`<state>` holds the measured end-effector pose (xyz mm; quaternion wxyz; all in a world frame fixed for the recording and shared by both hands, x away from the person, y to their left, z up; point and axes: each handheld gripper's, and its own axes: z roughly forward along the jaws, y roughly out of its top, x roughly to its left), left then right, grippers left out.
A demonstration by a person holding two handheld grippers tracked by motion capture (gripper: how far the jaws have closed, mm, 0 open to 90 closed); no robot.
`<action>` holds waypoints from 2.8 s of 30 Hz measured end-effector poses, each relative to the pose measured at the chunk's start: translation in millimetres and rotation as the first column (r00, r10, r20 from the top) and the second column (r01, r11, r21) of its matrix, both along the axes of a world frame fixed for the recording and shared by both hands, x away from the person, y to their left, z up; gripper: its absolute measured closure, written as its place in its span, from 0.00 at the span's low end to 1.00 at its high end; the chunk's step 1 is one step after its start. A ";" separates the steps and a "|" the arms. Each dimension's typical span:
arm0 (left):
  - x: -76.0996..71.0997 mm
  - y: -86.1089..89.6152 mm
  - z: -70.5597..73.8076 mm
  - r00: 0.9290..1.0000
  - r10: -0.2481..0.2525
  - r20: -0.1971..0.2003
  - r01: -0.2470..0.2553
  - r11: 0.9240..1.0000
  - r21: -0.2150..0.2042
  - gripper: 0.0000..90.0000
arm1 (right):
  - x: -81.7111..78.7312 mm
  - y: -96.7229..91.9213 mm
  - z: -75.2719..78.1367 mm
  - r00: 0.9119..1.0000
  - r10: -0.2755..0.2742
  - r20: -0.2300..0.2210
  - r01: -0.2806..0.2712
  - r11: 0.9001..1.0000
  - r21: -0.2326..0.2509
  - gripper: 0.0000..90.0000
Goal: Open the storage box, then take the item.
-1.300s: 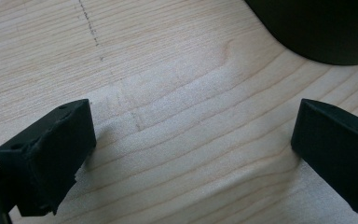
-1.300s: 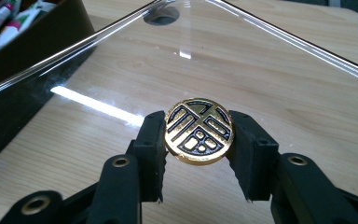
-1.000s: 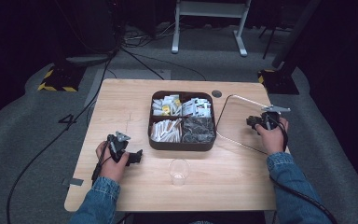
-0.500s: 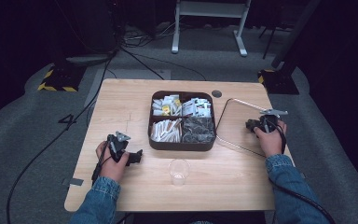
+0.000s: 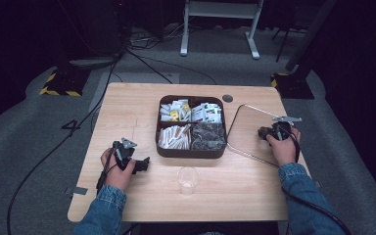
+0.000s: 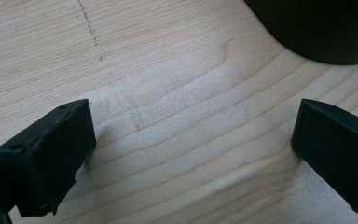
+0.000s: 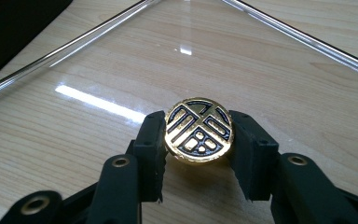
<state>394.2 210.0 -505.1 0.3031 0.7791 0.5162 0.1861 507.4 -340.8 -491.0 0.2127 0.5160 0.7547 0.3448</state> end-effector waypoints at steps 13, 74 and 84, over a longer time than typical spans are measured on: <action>0.0 -0.1 -0.1 1.000 0.001 0.000 -0.001 1.000 -0.002 0.00 | 0.0 -0.6 -1.3 1.000 -0.008 0.004 0.008 1.000 0.011 0.65; -2.1 0.3 0.1 1.000 -0.004 -0.004 0.004 1.000 -0.001 0.00 | -39.4 148.9 69.8 0.926 0.358 0.121 -0.370 0.924 0.095 0.55; -2.1 0.3 0.0 1.000 -0.004 -0.004 0.004 1.000 -0.002 0.00 | -35.8 178.2 55.4 0.893 0.444 0.069 -0.448 0.891 0.067 0.55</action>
